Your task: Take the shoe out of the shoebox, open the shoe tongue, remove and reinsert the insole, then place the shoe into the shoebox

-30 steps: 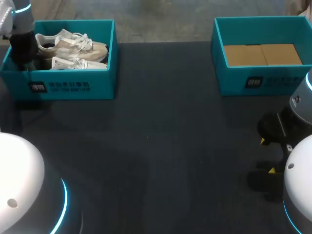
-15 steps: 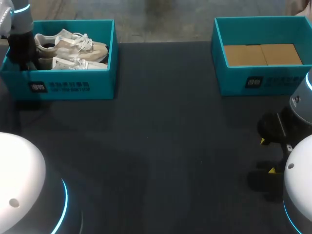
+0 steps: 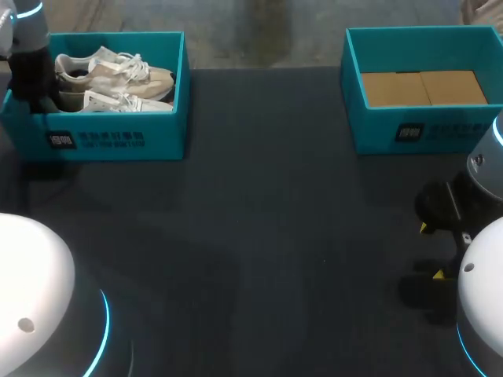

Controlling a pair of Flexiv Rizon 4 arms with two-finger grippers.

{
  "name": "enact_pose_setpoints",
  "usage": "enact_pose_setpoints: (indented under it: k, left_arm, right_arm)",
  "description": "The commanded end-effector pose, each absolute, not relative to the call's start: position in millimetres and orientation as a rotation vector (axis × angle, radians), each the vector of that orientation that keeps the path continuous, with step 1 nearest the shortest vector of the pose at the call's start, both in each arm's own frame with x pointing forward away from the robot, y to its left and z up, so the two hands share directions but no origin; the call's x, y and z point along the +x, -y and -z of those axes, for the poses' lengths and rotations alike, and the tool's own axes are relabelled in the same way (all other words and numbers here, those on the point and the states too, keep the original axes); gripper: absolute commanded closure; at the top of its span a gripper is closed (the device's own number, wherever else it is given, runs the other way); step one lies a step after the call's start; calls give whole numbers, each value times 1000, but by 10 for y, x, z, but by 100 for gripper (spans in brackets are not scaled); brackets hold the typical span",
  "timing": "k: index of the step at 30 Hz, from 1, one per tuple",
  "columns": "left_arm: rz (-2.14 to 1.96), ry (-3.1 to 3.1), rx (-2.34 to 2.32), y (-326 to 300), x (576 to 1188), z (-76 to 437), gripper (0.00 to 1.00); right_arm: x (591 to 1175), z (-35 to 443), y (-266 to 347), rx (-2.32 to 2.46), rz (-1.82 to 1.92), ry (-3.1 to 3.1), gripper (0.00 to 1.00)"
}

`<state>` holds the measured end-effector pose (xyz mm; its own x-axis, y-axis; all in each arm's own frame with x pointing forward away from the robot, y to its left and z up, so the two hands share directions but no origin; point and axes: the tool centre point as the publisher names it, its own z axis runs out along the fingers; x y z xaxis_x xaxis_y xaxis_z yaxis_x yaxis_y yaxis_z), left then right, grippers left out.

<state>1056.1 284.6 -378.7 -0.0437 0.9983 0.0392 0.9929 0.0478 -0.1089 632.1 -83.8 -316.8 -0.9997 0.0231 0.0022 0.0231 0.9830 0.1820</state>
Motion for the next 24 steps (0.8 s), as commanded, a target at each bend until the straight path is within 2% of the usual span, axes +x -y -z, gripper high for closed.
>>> enact_pose_setpoints:
  k: [1,24]
  left_arm:
    - [-109,2209,-2086,-2885,10596,3688,100]
    - [-106,2282,-2060,-2936,10656,3085,100]
  right_arm:
    - [6304,3166,841,-38,285,3130,0]
    - [6304,3166,841,-38,285,3130,0]
